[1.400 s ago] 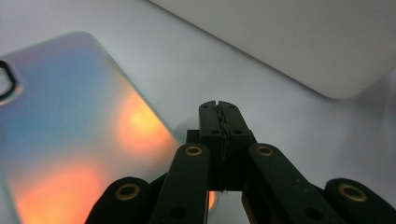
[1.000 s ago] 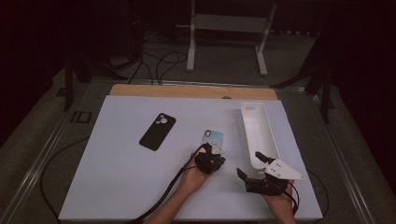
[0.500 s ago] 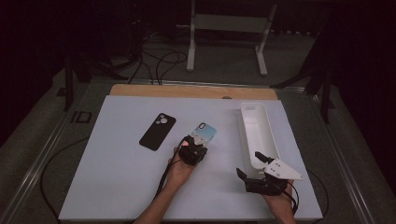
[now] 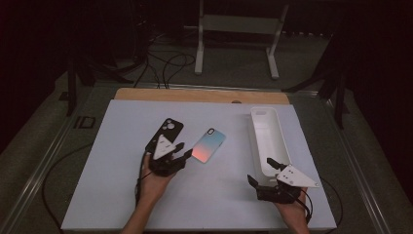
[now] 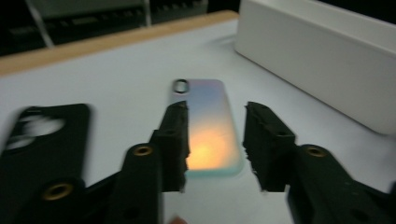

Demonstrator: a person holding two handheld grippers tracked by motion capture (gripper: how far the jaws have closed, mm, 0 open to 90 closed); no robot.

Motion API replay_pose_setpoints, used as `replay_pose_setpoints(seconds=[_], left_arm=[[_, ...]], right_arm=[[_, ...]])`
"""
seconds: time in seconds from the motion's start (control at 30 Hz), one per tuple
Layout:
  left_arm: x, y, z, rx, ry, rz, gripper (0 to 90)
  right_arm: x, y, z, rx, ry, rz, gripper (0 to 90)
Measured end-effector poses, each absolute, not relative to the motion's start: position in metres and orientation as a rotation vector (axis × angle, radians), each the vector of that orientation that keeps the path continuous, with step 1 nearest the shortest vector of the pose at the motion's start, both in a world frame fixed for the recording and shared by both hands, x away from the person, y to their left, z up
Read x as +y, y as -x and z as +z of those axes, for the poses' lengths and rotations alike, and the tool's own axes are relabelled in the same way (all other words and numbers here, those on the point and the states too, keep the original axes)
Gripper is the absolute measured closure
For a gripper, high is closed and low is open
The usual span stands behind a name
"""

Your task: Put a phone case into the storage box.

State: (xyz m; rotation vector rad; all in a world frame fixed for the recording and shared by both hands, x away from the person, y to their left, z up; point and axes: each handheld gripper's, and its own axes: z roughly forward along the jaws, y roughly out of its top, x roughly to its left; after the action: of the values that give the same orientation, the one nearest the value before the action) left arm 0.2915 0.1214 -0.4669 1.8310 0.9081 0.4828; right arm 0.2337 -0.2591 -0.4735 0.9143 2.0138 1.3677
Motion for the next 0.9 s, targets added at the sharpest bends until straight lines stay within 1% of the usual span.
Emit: replay_pose_setpoints(seconds=[0.03, 0.1, 0.17, 0.3, 0.37, 0.5, 0.6, 0.9], left_arm=[[0.131, -0.286, -0.466, 0.9, -1.827, 0.497, 52.2], [0.149, -0.274, -0.467, 0.892, -1.82, 0.535, 40.5], [0.167, -0.263, -0.469, 0.899, -1.811, 0.577, 33.7], [0.195, -0.246, -0.47, 0.961, -1.752, 0.644, 22.3], [0.203, -0.24, -0.469, 0.988, -1.733, 0.69, 13.5], [0.215, -0.234, -0.468, 1.022, -1.723, 0.712, 7.3], [0.221, -0.232, -0.468, 1.016, -1.728, 0.699, 1.2], [0.223, -0.232, -0.469, 1.022, -1.744, 0.692, 0.0]], right_arm=[[-0.259, -0.234, -0.473, 2.014, -0.911, 1.371, 10.7], [-0.258, -0.235, -0.473, 2.015, -0.907, 1.37, 10.7], [-0.257, -0.235, -0.473, 2.016, -0.904, 1.369, 12.5], [-0.257, -0.237, -0.472, 2.018, -0.886, 1.378, 12.6], [-0.257, -0.238, -0.471, 2.019, -0.88, 1.373, 12.6], [-0.261, -0.239, -0.469, 2.0, -0.874, 1.385, 12.5], [-0.265, -0.239, -0.469, 1.99, -0.88, 1.393, 12.4], [-0.272, -0.242, -0.473, 1.983, -0.932, 1.411, 10.7]])
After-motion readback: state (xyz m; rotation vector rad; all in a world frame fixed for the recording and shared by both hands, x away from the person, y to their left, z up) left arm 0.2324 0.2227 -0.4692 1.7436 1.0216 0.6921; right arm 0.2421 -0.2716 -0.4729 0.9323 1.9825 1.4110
